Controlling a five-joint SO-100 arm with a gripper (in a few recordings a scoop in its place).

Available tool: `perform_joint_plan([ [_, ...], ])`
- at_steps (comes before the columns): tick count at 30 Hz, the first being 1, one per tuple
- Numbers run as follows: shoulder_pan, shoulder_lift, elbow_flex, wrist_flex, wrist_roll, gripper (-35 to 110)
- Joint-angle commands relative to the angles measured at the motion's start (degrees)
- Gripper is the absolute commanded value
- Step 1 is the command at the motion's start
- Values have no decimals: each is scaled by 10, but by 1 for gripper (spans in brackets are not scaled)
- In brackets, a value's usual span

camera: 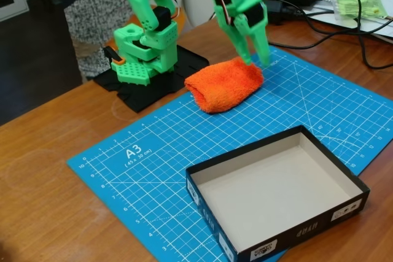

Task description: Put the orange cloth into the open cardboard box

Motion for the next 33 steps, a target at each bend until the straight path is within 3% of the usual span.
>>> perform_joint_plan([
  [1, -23, -5, 8, -6, 0, 24],
  [8, -96, -54, 20, 5, -28, 34],
  [12, -149, -50, 16, 64, -54, 34],
  [17, -202, 80, 102, 37, -30, 35],
  [22, -153, 212, 204, -4, -25, 39],
  [26, -83, 180, 231, -42, -22, 39],
  [33, -154, -18, 176, -60, -13, 36],
])
